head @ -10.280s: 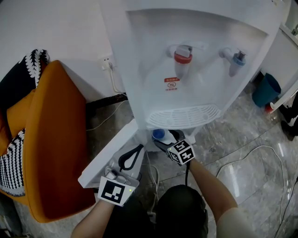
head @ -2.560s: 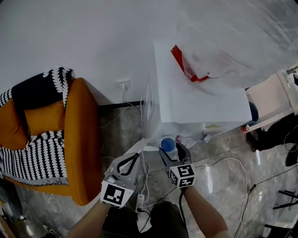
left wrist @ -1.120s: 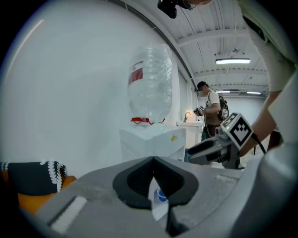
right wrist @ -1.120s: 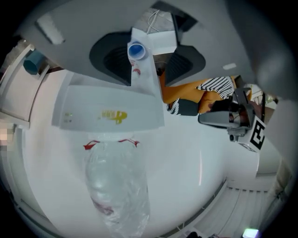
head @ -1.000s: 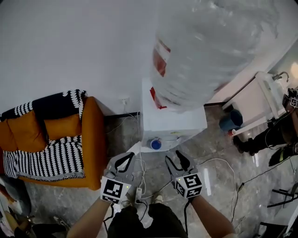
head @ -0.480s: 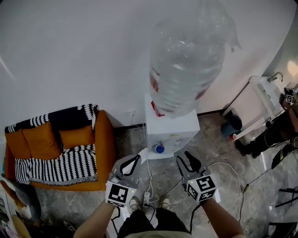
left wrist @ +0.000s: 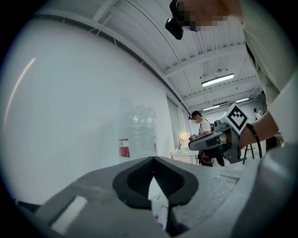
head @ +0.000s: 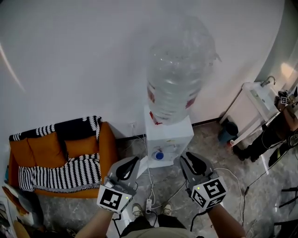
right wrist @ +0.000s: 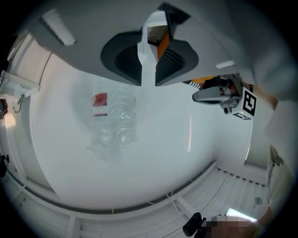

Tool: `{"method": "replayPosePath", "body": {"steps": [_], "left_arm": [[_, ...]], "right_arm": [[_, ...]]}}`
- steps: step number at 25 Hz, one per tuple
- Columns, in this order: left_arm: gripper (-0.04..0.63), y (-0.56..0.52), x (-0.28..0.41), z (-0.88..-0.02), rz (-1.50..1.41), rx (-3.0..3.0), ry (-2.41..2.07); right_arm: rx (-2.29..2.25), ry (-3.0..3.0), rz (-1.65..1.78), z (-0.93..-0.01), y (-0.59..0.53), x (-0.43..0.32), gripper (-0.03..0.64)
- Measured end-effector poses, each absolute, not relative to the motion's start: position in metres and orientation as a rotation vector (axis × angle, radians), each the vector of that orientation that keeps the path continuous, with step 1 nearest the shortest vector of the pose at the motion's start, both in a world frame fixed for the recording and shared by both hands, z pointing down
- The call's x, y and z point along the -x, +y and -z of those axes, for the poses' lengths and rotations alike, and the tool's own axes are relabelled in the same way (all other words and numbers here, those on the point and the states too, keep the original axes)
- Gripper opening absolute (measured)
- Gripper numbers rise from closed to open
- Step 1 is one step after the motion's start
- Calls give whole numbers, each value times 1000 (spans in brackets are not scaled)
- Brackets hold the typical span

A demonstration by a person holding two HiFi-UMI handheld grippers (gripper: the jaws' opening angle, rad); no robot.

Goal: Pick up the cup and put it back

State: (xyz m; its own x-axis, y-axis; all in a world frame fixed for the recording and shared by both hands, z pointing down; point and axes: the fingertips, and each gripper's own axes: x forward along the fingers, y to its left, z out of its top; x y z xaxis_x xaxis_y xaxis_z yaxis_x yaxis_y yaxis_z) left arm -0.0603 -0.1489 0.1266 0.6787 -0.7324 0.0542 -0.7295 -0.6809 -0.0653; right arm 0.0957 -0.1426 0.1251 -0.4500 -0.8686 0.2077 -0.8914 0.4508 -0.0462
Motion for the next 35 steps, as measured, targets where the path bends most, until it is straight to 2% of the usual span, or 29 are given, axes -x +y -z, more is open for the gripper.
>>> {"method": "replayPosePath", "body": {"steps": [6,13,25,35], "left_arm": [[3,-138,76,-73,88,2753,1257],[2,-118,86,-28,80,2679,1301],[2,-109,105,-11,150,2615,1327],[3,-122,99,-10,107,2656,1322]], "right_arm": [[-1540,-2609,-115,-57,-121,-80,77],[-1486,-2702,-49,-3,-96,-70,4],[-1446,-2744,127,41,-83,-66,2],[-1418,-2767,87,33,-97,-61,3]]}}
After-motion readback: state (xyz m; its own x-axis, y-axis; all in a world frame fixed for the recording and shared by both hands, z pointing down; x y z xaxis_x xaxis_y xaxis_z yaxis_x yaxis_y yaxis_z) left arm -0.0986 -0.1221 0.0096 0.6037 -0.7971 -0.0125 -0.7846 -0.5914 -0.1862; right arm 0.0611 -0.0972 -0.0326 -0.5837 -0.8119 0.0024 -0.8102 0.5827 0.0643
